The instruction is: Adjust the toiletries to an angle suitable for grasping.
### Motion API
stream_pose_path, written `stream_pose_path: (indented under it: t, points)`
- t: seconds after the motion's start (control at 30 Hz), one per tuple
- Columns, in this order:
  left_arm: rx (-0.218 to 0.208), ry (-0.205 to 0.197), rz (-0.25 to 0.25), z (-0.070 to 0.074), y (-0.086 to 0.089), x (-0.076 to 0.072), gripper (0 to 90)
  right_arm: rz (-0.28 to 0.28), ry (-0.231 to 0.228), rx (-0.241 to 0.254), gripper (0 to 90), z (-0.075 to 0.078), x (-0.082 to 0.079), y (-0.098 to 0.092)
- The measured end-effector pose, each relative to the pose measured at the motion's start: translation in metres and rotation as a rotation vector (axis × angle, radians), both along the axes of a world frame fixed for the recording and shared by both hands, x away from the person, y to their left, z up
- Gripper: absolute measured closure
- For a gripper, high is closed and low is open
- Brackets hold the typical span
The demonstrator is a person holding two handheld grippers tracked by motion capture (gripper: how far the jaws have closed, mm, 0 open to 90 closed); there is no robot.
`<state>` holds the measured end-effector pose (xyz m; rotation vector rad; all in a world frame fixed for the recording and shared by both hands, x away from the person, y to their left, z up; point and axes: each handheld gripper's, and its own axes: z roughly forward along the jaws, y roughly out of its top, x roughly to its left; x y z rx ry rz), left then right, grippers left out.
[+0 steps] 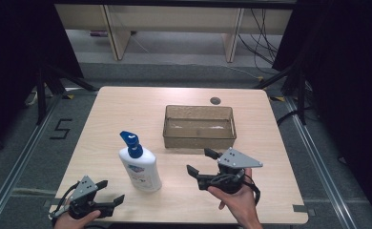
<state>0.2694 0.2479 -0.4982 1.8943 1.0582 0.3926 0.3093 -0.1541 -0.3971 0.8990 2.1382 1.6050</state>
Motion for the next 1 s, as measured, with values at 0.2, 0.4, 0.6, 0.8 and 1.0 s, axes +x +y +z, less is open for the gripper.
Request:
stream_pose_path:
  t: [0.2, 0.4, 0.6, 0.8, 1.0]
  points:
    - [0.001, 0.007, 0.007, -0.001, 0.0, 0.001, 14.9, 0.008, 0.0, 0.006, 21.1, 0.006, 0.003, 0.007]
    - [-0.007, 0.013, 0.003, -0.001, 0.0, 0.001, 14.9, 0.039, 0.003, 0.026, 21.1, 0.009, 0.008, 0.015]
    - [-0.013, 0.008, 0.008, -0.001, 0.0, -0.001, 14.9, 0.064, -0.024, 0.03, 21.8, 0.015, 0.008, 0.024]
    - [-0.008, 0.013, 0.002, -0.001, 0.0, 0.001, 14.8, 0.092, -0.056, 0.026, 21.8, 0.024, 0.006, 0.035]
    - [-0.006, 0.011, -0.005, 0.0, -0.004, 0.003, 14.8, 0.114, -0.063, 0.029, 21.7, 0.031, 0.005, 0.044]
